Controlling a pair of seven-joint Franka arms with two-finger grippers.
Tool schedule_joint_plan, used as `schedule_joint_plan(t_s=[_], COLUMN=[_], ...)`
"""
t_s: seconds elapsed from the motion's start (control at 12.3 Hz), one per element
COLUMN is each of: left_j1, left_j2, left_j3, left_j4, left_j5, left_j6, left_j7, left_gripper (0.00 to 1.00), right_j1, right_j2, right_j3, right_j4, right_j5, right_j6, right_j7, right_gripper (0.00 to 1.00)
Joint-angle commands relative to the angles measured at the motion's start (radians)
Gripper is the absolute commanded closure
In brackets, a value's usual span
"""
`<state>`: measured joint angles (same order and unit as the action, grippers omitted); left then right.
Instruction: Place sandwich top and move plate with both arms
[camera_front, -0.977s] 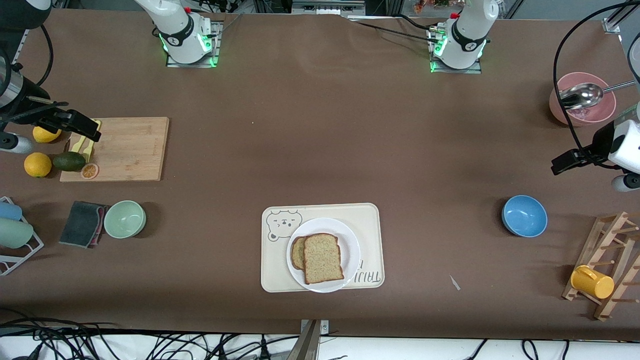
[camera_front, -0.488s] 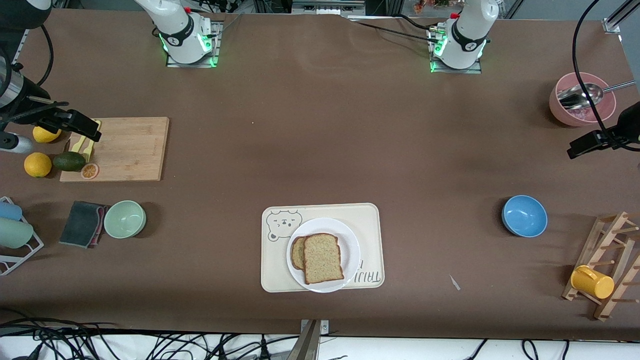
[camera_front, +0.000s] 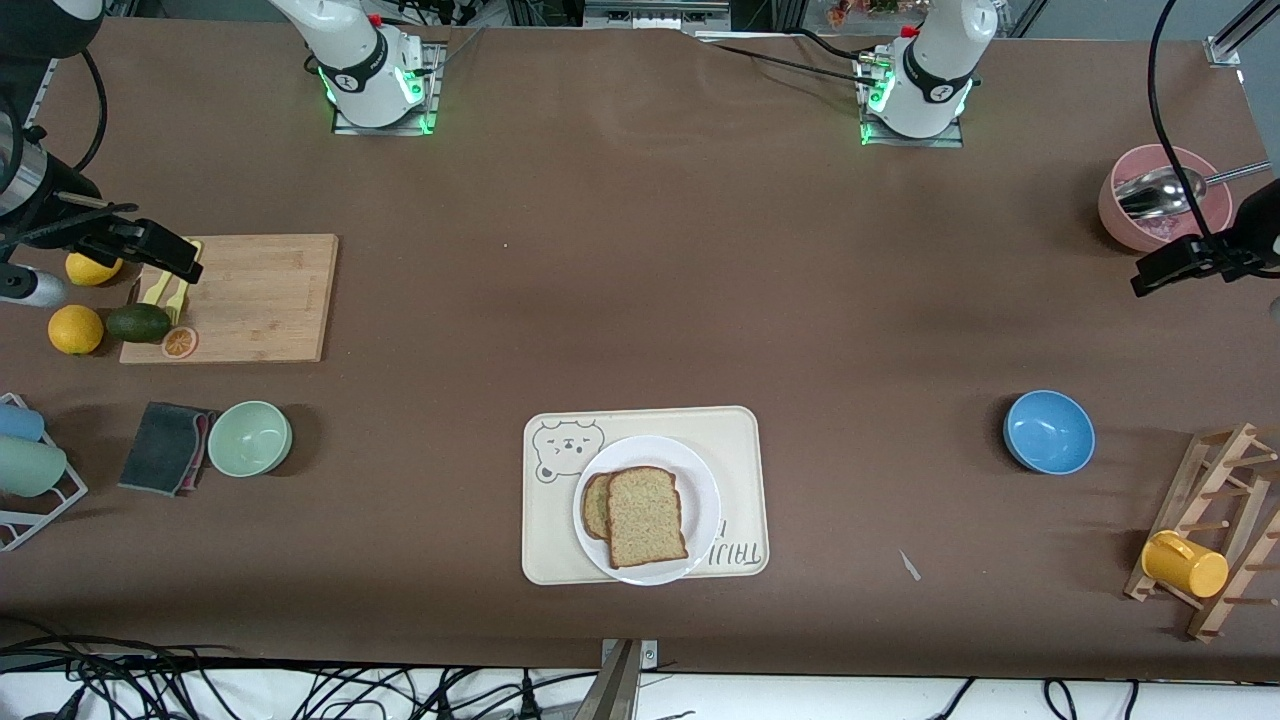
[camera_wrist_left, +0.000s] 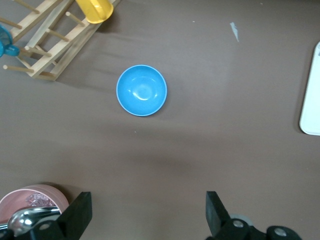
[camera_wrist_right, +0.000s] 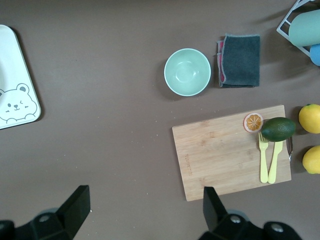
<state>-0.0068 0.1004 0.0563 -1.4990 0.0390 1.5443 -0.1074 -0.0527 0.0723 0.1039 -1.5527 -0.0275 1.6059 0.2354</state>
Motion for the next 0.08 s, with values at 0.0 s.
schedule_joint_plan(t_s=[0.0], left_j1=[-0.002], left_j2=[-0.019], left_j3=[-0.024], left_j4=[-0.007], left_j5=[-0.018], left_j6=[-0.024], left_j7=[0.025], left_gripper=[0.00], right_j1=[-0.007], right_j2=[-0.014], right_j3=[0.004], right_j4=[-0.009], right_j5=[0.018], right_j6=[0.005], right_j7=[-0.016], right_gripper=[0.00])
